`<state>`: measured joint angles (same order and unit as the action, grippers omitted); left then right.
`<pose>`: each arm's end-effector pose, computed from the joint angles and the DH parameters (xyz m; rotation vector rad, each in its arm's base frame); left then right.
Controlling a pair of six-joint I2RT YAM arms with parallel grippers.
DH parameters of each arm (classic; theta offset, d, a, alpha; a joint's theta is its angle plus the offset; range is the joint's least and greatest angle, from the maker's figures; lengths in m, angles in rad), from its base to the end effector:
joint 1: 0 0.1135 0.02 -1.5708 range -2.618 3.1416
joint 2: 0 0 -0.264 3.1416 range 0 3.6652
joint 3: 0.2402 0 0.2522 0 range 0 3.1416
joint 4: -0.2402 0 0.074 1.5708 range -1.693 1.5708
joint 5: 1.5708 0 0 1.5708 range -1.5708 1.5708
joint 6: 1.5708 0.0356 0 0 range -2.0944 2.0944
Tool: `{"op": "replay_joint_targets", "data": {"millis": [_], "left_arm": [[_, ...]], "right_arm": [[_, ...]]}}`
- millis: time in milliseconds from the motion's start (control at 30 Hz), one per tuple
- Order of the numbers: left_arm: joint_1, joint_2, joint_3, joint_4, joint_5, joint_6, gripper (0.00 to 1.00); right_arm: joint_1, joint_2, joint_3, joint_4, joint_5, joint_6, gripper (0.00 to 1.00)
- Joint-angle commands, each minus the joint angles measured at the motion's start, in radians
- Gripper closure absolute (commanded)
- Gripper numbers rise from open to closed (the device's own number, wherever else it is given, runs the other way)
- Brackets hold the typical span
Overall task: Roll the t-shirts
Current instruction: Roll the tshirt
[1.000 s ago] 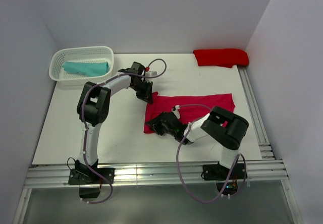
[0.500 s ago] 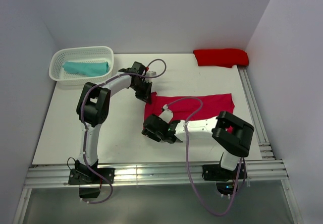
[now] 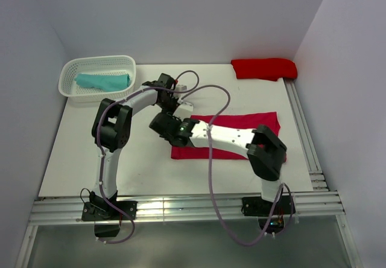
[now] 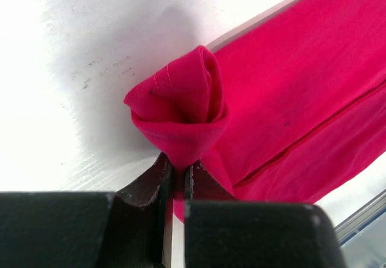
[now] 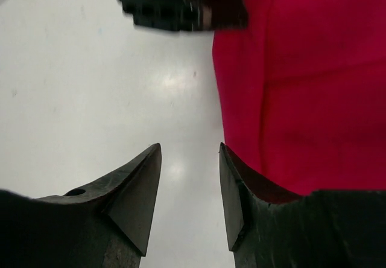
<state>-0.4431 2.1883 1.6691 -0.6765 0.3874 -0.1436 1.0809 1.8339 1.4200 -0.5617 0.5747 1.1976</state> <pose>0.4048 -0.2070 0.1598 0.5239 2.7693 -0.6834 0.2031 0.3397 0.2388 0.3511 2.3428 0.3656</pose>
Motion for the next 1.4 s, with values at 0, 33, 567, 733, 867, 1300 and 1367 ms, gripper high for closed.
{"op": "replay_joint_targets", "data": {"millis": [0,33,567,733,867,1300,1367], "left_arm": [[0.015,-0.002,0.007,-0.040,-0.137,0.039,0.99],[0.015,-0.002,0.011,-0.043,-0.137,0.038,0.99],[0.015,0.011,0.024,-0.058,-0.137,0.044,0.99],[0.017,0.018,0.030,-0.060,-0.133,0.042,0.99],[0.015,0.019,0.034,-0.064,-0.131,0.044,0.99],[0.017,0.041,0.075,-0.084,-0.121,0.062,0.79],[0.023,0.045,0.092,-0.101,-0.099,0.067,0.70]], "right_arm": [[-0.038,0.111,0.136,-0.115,0.160,-0.119,0.50],[-0.041,0.158,0.163,-0.127,0.166,-0.133,0.50],[-0.033,0.355,0.319,-0.198,0.220,-0.156,0.53],[-0.010,0.383,0.362,-0.216,0.235,-0.151,0.51],[-0.007,0.419,0.382,-0.247,0.221,-0.135,0.51],[-0.007,0.436,0.329,-0.294,0.185,-0.072,0.69],[-0.010,0.406,0.280,-0.253,0.168,-0.070,0.71]]}}
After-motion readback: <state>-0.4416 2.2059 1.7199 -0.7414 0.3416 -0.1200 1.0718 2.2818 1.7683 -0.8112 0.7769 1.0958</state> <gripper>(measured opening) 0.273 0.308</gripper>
